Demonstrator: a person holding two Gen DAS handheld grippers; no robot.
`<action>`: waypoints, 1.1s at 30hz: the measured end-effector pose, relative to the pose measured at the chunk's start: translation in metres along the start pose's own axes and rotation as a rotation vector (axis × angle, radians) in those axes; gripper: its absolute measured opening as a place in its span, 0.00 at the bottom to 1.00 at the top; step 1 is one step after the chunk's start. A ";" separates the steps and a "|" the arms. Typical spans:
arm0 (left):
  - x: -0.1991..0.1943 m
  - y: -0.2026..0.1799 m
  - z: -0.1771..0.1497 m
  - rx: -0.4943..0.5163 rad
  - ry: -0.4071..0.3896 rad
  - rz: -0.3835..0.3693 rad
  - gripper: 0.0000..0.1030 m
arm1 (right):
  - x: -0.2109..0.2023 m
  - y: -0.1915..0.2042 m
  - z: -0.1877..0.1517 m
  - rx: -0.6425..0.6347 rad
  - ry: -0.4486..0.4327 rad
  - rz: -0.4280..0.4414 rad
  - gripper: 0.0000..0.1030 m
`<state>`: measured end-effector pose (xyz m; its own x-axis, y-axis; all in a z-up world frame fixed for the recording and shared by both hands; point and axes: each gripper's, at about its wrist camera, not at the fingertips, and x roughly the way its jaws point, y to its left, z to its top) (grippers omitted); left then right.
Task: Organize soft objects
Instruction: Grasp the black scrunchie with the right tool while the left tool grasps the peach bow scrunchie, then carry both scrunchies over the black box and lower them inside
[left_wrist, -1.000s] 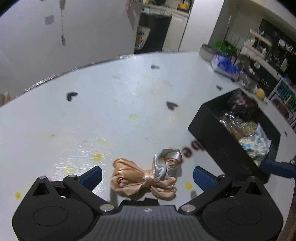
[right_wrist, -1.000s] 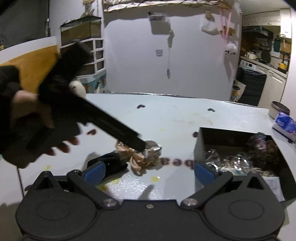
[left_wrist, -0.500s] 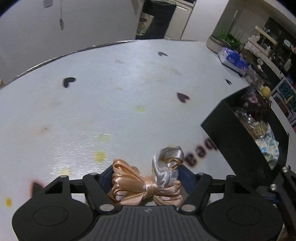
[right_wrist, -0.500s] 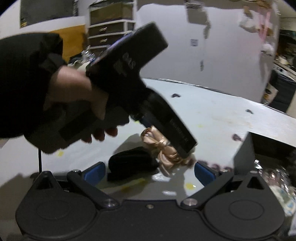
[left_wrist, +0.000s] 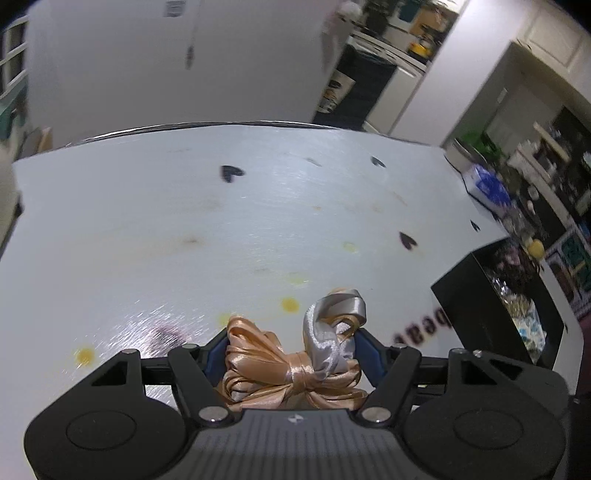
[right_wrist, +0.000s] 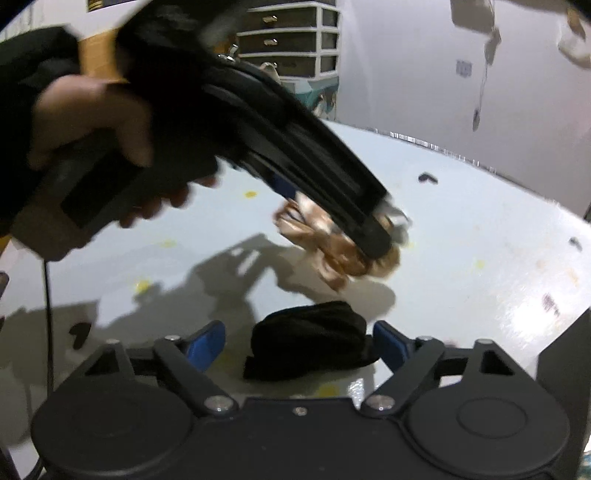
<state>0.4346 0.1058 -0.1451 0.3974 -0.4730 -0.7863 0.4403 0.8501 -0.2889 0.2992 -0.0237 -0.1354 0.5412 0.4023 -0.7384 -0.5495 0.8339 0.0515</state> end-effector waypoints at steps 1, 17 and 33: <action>-0.003 0.004 -0.002 -0.016 -0.006 0.003 0.67 | 0.003 -0.002 0.000 0.016 0.011 0.001 0.78; -0.038 0.022 -0.043 -0.191 -0.073 0.041 0.67 | -0.001 -0.012 0.007 0.050 0.043 0.021 0.36; -0.088 -0.004 -0.080 -0.259 -0.161 0.094 0.67 | -0.052 -0.003 -0.007 0.188 0.002 -0.010 0.26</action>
<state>0.3335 0.1622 -0.1184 0.5581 -0.4029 -0.7254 0.1846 0.9126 -0.3648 0.2684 -0.0499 -0.1020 0.5452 0.3928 -0.7406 -0.4154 0.8939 0.1683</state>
